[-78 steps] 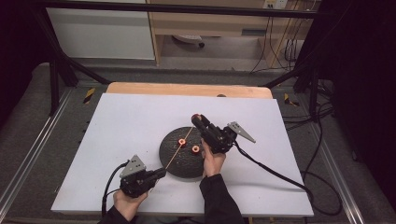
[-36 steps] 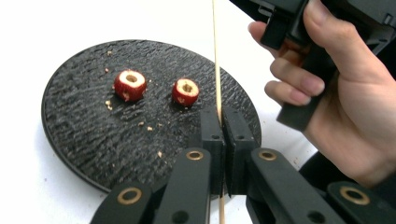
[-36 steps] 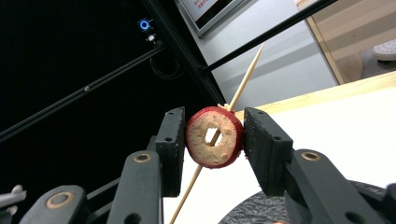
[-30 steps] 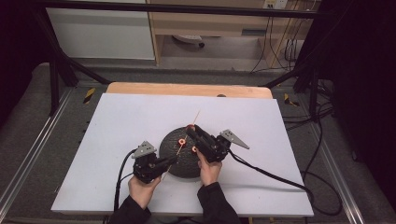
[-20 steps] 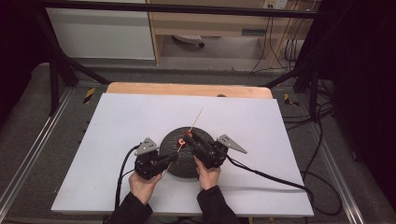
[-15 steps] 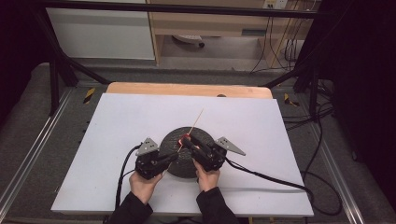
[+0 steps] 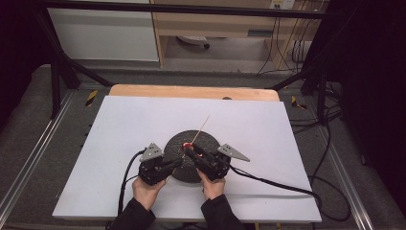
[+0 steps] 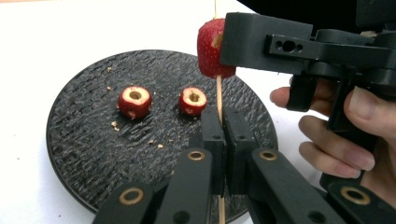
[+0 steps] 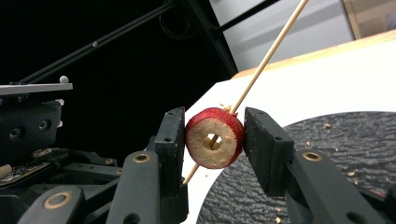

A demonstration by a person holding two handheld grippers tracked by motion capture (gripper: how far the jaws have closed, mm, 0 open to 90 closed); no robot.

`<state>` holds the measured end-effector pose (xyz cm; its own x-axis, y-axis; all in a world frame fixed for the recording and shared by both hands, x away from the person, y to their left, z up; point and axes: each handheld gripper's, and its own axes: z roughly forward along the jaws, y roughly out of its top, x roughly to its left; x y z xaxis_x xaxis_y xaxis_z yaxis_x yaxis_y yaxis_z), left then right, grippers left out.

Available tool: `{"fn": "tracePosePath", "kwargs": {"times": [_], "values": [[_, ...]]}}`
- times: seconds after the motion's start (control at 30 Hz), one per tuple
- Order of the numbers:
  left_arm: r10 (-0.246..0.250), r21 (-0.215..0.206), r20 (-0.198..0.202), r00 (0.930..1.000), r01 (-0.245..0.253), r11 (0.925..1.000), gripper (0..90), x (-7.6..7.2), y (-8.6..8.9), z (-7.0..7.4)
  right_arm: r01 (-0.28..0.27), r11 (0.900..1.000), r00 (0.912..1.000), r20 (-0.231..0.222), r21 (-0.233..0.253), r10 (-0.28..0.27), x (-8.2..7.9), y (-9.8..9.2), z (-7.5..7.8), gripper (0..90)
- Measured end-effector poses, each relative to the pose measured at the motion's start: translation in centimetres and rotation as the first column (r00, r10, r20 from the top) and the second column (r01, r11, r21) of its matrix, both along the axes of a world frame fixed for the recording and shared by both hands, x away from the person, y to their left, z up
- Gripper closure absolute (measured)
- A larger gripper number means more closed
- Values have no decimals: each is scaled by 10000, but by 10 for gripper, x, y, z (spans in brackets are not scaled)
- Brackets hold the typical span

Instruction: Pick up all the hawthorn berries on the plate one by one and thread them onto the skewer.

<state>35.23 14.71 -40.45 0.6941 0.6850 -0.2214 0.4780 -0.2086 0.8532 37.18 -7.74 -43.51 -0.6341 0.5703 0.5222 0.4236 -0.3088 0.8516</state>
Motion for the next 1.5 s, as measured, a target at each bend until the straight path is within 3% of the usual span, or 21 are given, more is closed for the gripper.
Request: {"fn": "tracePosePath", "kwargs": {"times": [0.37,0.57,0.7,0.93,0.97,1.0,1.03,1.07,1.1,1.13,1.17,1.2,1.23,1.27,1.3,1.33,1.37,1.4,1.43,1.47,1.5], "values": [[-23,281,122,9999,20,9996,879,-6,13,-3,-353,9982,9991,-269,-477,341,-1,-2,2,479],[109,399,170,9998,-116,9991,879,-14,36,-5,-388,9893,9991,-195,-1407,364,0,-12,13,358],[213,553,81,9997,-217,9982,879,-20,51,-11,-549,9753,9983,-300,-2141,496,5,-19,18,293],[245,1070,104,9996,-254,9939,878,-34,74,-20,-1079,9298,9929,-851,-3518,831,16,-29,24,205],[245,1070,104,9996,-254,9939,878,-34,74,-20,-1079,9298,9929,-851,-3518,831,16,-29,24,205],[185,1133,23,9998,-187,9934,878,-37,78,-23,-1258,9095,9897,-1136,-3963,874,20,-32,26,195],[185,1133,23,9998,-187,9934,878,-37,78,-23,-1258,9095,9897,-1136,-3963,874,20,-32,26,195],[102,1180,12,9999,-103,9930,878,-39,80,-24,-1327,8898,9874,-1360,-4367,805,25,-35,26,195],[102,1180,12,9999,-103,9930,878,-39,80,-24,-1327,8898,9874,-1360,-4367,805,25,-35,26,195],[23,1259,33,10000,-27,9920,878,-40,80,-25,-1449,8643,9844,-1583,-4817,768,30,-36,28,198],[23,1259,33,10000,-27,9920,878,-40,80,-25,-1449,8643,9844,-1583,-4817,768,30,-36,28,198],[-34,1391,64,10000,25,9903,878,-41,80,-25,-1626,8303,9817,-1721,-5330,818,35,-36,30,202],[-34,1391,64,10000,25,9903,878,-41,80,-25,-1626,8303,9817,-1721,-5330,818,35,-36,30,202],[-68,1447,41,10000,62,9895,878,-41,81,-25,-1875,7926,9762,-1996,-5802,849,40,-34,33,206],[-68,1447,41,10000,62,9895,878,-41,81,-25,-1875,7926,9762,-1996,-5802,849,40,-34,33,206],[-75,1429,32,10000,70,9897,878,-40,82,-26,-2101,7524,9724,-2134,-6243,945,44,-31,35,215],[-75,1429,32,10000,70,9897,878,-40,82,-26,-2101,7524,9724,-2134,-6243,945,44,-31,35,215],[-119,1425,48,9999,111,9897,878,-41,82,-26,-2310,7187,9682,-2277,-6558,1033,49,-28,38,223],[-119,1425,48,9999,111,9897,878,-41,82,-26,-2310,7187,9682,-2277,-6558,1033,49,-28,38,223],[-121,1444,36,9999,114,9894,878,-40,81,-26,-2430,6983,9647,-2428,-6733,1016,55,-25,39,234],[-121,1444,36,9999,114,9894,878,-40,81,-26,-2430,6983,9647,-2428,-6733,1016,55,-25,39,234]]}}
